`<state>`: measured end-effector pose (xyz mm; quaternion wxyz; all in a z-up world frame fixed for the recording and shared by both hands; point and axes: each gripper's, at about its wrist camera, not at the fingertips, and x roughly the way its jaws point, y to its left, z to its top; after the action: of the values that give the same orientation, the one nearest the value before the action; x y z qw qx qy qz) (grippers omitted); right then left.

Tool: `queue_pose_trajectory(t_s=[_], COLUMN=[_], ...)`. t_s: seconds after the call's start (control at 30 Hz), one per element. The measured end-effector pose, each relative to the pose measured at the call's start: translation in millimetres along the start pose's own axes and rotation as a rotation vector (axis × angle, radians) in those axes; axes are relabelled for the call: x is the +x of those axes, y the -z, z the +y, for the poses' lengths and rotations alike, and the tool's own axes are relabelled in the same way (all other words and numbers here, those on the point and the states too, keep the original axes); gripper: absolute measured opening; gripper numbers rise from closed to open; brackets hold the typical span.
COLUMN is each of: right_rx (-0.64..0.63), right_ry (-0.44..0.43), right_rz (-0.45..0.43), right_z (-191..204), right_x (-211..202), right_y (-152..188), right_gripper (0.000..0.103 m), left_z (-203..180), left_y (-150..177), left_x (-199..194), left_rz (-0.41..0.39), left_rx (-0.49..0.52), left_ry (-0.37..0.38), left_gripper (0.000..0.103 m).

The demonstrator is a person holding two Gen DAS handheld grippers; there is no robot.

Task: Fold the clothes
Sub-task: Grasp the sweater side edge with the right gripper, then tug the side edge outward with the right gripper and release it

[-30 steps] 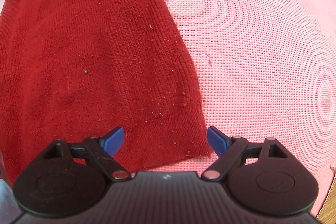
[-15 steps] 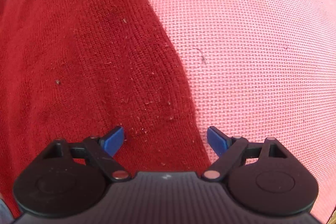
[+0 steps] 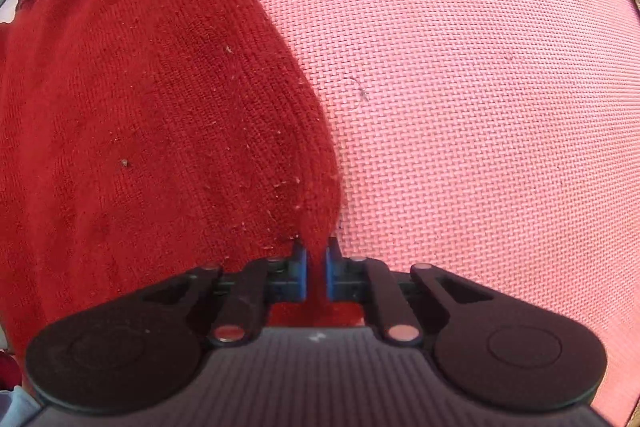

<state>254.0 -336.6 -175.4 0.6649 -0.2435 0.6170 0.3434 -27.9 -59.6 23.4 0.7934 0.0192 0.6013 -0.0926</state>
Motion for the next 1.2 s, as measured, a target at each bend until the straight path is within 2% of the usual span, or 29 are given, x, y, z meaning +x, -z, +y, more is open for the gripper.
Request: queue_pose_trajectory(t_s=[0.23, 0.4, 0.63, 0.77, 1.03, 1.2], right_rx=[0.090, 0.107, 0.176, 0.224, 0.192, 0.282], right_ry=[-0.005, 0.068, 0.090, 0.085, 0.109, 0.095], right_rz=[-0.027, 0.009, 0.049, 0.028, 0.125, 0.065], right_z=[-14, -10, -24, -30, -17, -33], right_x=[-28, -27, -24, -31, -5, -29], right_y=[42, 65, 91, 107, 132, 157], right_gripper=[0.008, 0.007, 0.007, 0.007, 0.007, 0.007], left_z=[7, 10, 22, 32, 39, 46], left_y=[6, 9, 19, 27, 34, 41], left_x=[-2, 0, -4, -7, -9, -12], left_rz=[-0.001, 0.007, 0.004, 0.007, 0.002, 0.002], left_rx=[-0.008, -0.004, -0.005, -0.021, -0.021, -0.044], left_ry=[-0.005, -0.010, -0.014, -0.019, -0.019, -0.024], left_gripper=[0.072, 0.072, 0.072, 0.072, 0.072, 0.072])
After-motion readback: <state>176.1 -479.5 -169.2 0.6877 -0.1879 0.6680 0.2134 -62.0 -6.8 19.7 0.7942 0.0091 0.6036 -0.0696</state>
